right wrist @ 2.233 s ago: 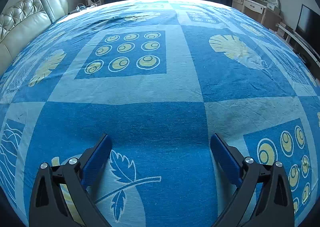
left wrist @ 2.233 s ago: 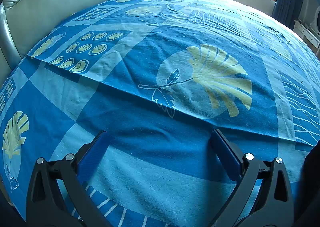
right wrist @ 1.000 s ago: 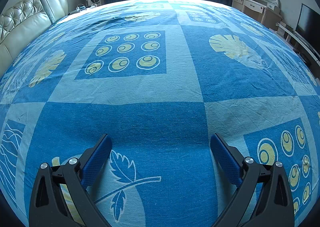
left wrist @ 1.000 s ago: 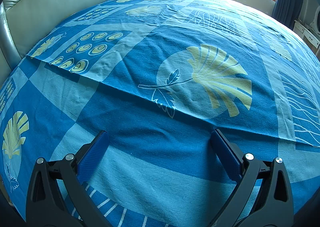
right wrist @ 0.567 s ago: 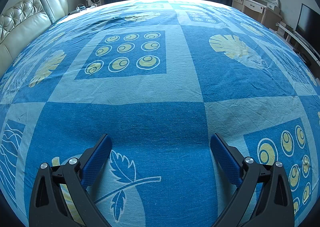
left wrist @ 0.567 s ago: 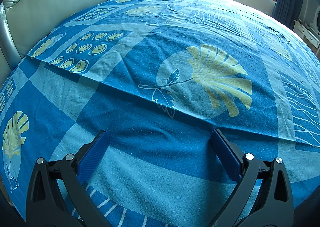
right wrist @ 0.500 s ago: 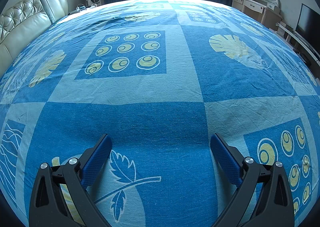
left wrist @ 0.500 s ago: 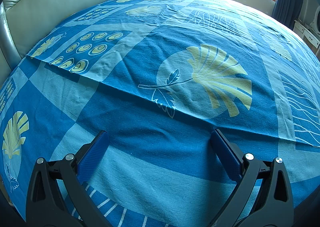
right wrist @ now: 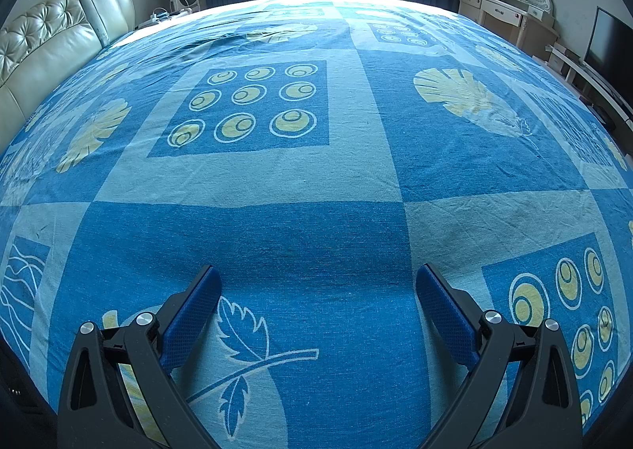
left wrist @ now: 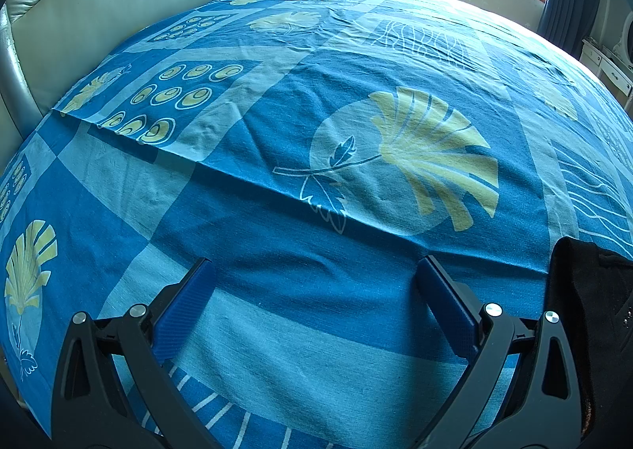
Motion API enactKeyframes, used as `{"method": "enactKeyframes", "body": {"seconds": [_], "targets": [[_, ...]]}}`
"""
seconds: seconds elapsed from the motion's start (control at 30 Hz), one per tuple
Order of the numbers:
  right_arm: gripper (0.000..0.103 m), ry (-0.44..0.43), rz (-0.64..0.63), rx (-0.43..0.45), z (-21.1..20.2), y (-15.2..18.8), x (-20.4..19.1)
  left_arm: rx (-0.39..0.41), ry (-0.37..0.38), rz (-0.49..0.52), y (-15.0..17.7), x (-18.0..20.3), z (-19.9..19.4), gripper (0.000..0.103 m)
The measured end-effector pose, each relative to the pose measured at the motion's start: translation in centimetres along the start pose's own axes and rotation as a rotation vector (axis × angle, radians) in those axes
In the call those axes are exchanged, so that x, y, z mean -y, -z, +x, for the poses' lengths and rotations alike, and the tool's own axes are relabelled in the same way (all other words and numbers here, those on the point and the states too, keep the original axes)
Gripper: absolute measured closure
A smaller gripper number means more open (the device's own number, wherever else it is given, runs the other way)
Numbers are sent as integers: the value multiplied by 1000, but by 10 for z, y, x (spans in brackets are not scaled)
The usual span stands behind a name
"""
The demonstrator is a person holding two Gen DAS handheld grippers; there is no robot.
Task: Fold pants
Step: 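Move both grippers over the spread black trousers with studded pocket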
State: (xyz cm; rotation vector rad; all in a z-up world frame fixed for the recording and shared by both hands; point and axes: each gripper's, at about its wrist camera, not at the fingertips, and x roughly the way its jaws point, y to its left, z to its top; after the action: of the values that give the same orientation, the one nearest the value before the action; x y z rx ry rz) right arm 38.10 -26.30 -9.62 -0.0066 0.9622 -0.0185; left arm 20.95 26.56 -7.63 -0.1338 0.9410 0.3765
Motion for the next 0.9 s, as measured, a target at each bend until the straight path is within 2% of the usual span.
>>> {"method": "enactKeyframes", "body": {"seconds": [0.17, 0.27, 0.33, 0.4, 0.47, 0.5, 0.53, 0.6, 0.67, 0.7, 0.77, 0.83, 0.9], "targets": [[4, 27, -31, -16, 4, -5, -6, 1, 0, 1, 0, 0, 0, 2], [4, -12, -29, 7, 4, -24, -3, 1, -2, 0, 0, 0, 0, 2], [4, -52, -26, 97, -15, -47, 3, 0, -4, -1, -2, 0, 0, 2], [4, -29, 79, 266, -56, -66, 15, 18, -28, -3, -1, 1, -5, 2], [4, -15, 158, 448, -111, -69, 23, 90, -131, 8, 1, 4, -23, 2], [4, -19, 183, 496, -136, -65, 27, 149, -170, 26, 4, 9, -39, 2], [4, -28, 197, 511, -157, -58, 30, 214, -194, 64, 9, 17, -57, 2], [4, -56, 187, 486, -190, -31, 33, 326, -239, 170, 22, 41, -97, 2], [4, -74, 148, 440, -211, 9, 33, 390, -271, 227, 42, 67, -134, 2], [4, -68, 125, 415, -218, 32, 33, 402, -250, 241, 53, 79, -150, 2], [4, -32, 77, 353, -227, 77, 33, 381, -119, 243, 74, 98, -179, 2], [4, -9, 38, 293, -233, 118, 34, 305, 23, 209, 93, 114, -197, 2], [4, 10, 22, 251, -241, 152, 37, 208, 95, 177, 112, 129, -205, 2]]}}
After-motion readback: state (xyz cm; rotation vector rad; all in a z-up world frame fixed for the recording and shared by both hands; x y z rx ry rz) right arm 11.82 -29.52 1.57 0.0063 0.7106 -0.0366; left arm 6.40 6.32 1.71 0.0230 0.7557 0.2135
